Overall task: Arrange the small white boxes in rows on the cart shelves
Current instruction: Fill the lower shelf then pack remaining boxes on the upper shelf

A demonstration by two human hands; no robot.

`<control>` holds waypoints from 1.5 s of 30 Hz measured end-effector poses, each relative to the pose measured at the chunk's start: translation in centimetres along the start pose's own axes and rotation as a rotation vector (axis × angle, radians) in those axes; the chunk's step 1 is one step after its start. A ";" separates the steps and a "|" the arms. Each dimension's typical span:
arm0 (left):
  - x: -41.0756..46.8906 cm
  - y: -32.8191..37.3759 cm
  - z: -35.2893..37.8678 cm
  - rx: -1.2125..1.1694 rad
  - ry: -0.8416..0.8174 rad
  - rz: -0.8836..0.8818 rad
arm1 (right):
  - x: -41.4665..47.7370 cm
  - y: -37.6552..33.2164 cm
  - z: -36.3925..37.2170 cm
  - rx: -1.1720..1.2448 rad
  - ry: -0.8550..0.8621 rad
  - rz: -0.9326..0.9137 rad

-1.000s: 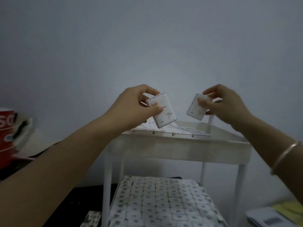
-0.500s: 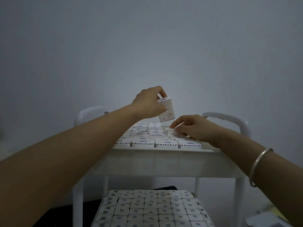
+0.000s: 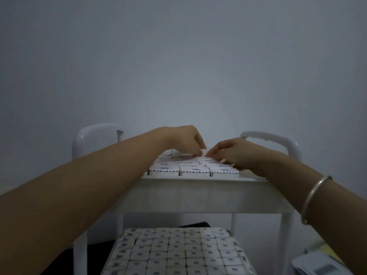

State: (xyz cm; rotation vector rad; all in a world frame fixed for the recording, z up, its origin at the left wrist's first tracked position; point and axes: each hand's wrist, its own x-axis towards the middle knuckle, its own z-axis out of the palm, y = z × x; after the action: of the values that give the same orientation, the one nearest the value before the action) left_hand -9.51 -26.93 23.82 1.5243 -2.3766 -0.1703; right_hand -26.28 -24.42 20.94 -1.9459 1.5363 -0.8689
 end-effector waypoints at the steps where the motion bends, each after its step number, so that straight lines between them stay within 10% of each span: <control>1: 0.0 0.0 0.0 0.016 -0.036 -0.010 | 0.1 0.0 0.1 -0.021 0.022 -0.011; 10: -3.2 0.4 -0.4 -0.093 0.001 -0.042 | -0.8 -0.5 0.5 -0.084 0.342 -0.223; 16: -10.8 -0.3 -2.0 -0.213 0.381 0.003 | -5.0 -3.6 2.4 -0.179 0.489 -0.687; 25: -28.6 -9.8 3.0 -0.527 0.421 -0.398 | -11.6 -8.6 17.2 -0.064 0.056 -1.034; 34: -42.3 -23.8 13.3 -0.457 0.406 -0.878 | -10.2 -5.8 38.1 -0.224 -0.363 -0.890; 45: -50.8 -27.8 14.8 -0.190 0.314 -0.847 | -6.1 -6.6 50.6 -0.631 -0.619 -0.864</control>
State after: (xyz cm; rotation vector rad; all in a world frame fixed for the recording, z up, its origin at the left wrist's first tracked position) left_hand 29.33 6.10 -7.47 2.1626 -1.3247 -0.2996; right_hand 14.75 -16.84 -9.01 -3.0245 0.5905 0.0352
